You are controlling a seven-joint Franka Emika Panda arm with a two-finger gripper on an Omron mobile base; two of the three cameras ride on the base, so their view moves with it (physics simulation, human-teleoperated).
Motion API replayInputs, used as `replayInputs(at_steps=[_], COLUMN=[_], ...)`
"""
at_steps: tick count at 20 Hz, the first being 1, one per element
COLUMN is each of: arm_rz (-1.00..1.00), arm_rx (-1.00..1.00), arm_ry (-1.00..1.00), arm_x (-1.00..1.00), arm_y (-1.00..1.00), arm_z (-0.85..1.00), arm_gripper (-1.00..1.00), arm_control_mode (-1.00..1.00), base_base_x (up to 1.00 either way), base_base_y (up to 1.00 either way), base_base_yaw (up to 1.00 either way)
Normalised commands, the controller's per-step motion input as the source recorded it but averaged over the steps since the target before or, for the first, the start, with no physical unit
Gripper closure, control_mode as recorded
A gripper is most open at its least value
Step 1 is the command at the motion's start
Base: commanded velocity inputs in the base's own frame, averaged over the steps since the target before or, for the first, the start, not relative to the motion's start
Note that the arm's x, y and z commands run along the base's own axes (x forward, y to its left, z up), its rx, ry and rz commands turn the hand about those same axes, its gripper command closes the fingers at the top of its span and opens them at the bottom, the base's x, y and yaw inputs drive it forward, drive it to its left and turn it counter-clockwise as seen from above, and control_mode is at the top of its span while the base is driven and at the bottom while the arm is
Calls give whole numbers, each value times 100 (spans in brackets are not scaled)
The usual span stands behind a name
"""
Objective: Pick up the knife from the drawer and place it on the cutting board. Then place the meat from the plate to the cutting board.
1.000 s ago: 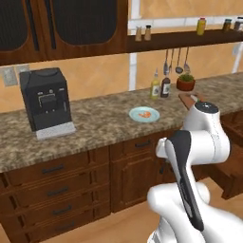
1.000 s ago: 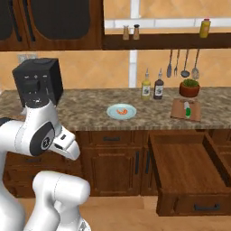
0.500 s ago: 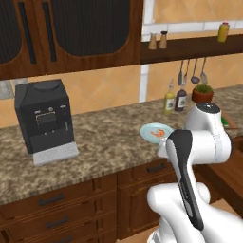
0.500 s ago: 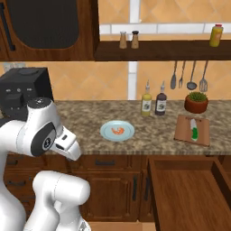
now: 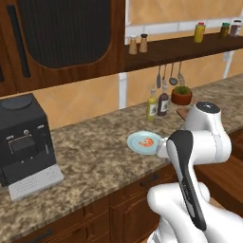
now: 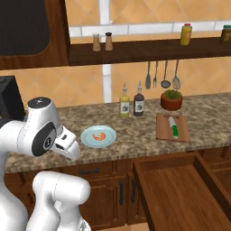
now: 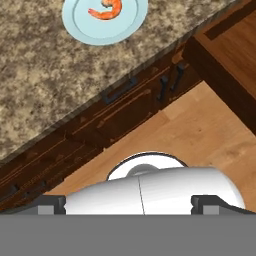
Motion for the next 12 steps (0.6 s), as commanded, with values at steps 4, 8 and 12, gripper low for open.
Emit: replayInputs(at_steps=[4,8,12], arm_rz=[0,0,0], arm_rx=[0,0,0], arm_ry=[0,0,0], arm_x=[0,0,0], arm_y=[0,0,0], arm_z=[0,0,0], arm_gripper=[-100,-100,-100], arm_control_mode=[100,100,100], base_base_x=[61,44,7], base_base_y=[16,18,0], base_base_yaw=[-37,-10,0])
